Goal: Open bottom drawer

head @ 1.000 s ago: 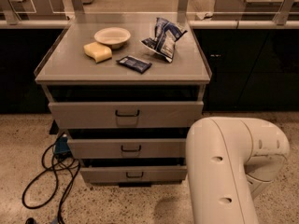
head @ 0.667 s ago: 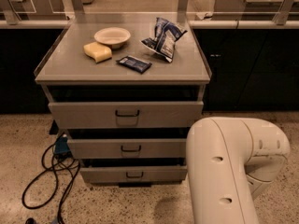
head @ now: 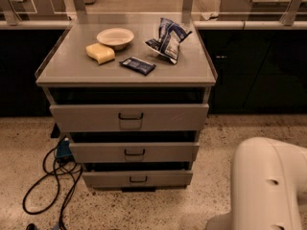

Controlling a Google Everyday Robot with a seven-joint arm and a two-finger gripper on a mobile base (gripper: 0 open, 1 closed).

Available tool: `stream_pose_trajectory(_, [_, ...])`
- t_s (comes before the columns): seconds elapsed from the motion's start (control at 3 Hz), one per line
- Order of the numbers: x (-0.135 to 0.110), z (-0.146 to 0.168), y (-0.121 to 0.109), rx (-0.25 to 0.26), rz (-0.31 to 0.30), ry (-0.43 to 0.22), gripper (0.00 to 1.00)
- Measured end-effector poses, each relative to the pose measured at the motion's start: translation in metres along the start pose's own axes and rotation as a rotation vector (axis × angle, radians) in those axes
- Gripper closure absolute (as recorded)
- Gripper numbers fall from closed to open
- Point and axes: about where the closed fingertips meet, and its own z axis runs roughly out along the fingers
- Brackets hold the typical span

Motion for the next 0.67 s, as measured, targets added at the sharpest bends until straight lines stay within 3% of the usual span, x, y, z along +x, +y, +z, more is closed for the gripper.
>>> stream_pose_trajectory(0.33, [-0.028,0.049,0.028,-0.107,-0.205,-0.146,0.0])
stream_pose_trajectory(0.67, [-0.062,0.081,0.041,-0.153,-0.259,-0.327,0.0])
